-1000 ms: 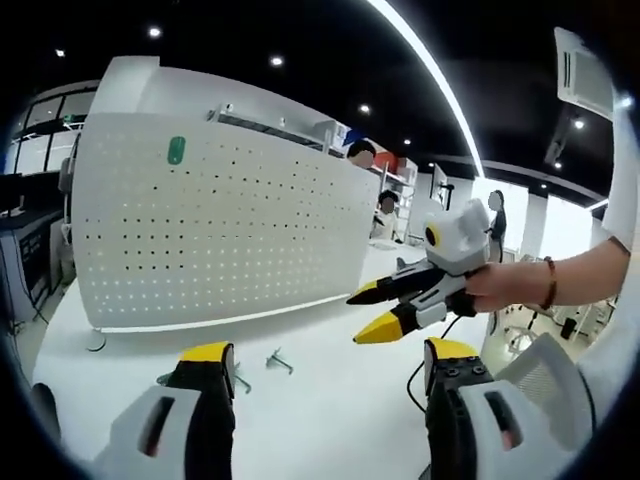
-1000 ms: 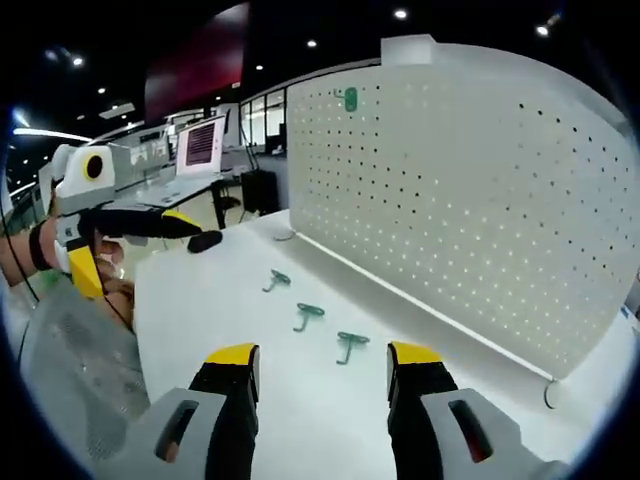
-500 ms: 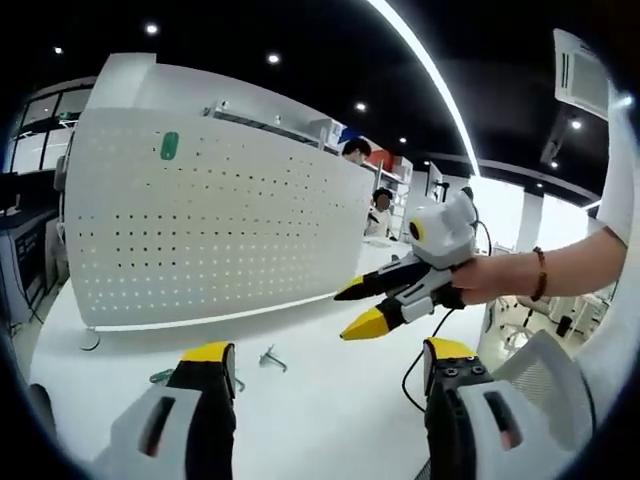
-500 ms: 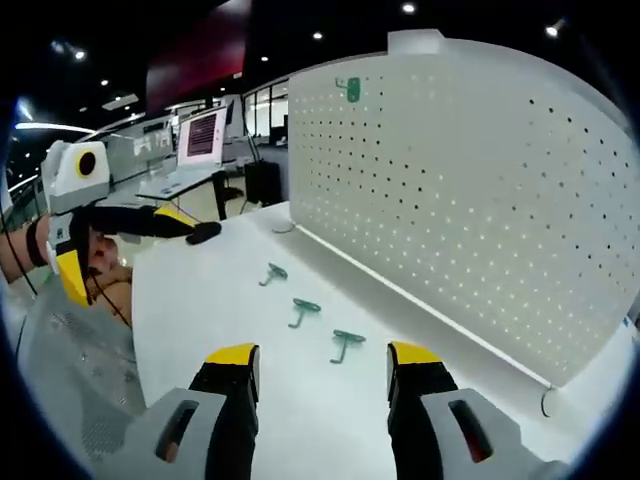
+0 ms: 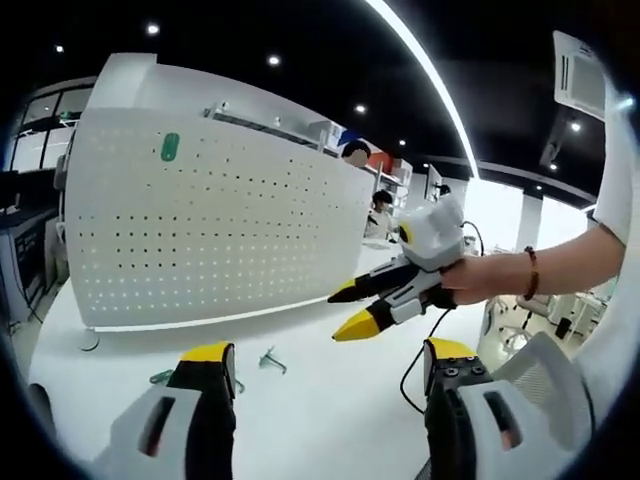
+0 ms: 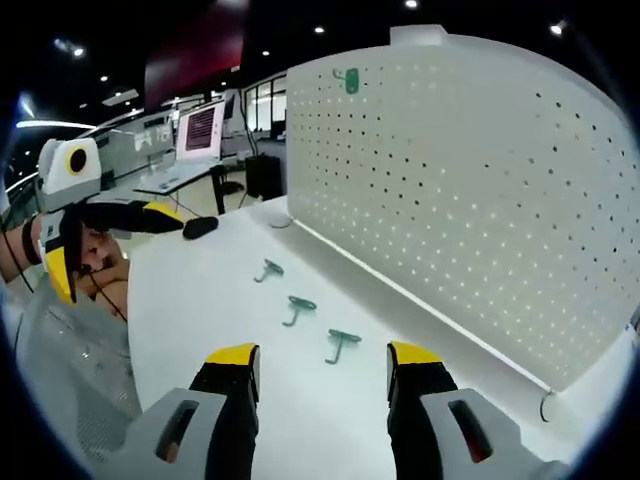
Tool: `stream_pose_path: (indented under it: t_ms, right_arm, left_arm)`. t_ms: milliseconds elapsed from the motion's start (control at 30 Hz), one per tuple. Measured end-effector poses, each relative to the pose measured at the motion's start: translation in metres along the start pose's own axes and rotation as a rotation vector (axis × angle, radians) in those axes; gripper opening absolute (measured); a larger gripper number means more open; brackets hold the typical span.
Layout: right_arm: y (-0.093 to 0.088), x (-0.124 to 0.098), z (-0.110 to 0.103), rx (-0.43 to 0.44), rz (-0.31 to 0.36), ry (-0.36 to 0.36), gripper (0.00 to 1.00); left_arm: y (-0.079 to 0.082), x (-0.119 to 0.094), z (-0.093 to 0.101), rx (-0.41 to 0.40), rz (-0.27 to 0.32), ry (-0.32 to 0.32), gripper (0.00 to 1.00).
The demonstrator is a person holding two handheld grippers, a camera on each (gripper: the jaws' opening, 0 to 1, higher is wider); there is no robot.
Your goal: Insert the hook assembly into the mounting plate slot until the hook locks in place.
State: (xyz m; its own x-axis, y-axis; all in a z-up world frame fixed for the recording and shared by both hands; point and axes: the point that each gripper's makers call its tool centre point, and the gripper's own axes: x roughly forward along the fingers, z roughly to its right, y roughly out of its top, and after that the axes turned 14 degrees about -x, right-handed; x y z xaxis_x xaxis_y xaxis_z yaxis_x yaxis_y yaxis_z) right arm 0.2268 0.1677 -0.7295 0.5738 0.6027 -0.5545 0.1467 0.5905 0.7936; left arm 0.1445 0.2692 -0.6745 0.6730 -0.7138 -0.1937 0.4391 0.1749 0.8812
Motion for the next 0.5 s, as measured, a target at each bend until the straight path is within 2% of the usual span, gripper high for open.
stream_pose_path:
  t_ms: [500]
  right_arm:
    - [-0.001,0.017,0.003,-0.041,-0.036,0.03,0.5]
  left_arm:
    - [0.001,-0.006,-0.005,-0.01,0.018,0.007,0.79]
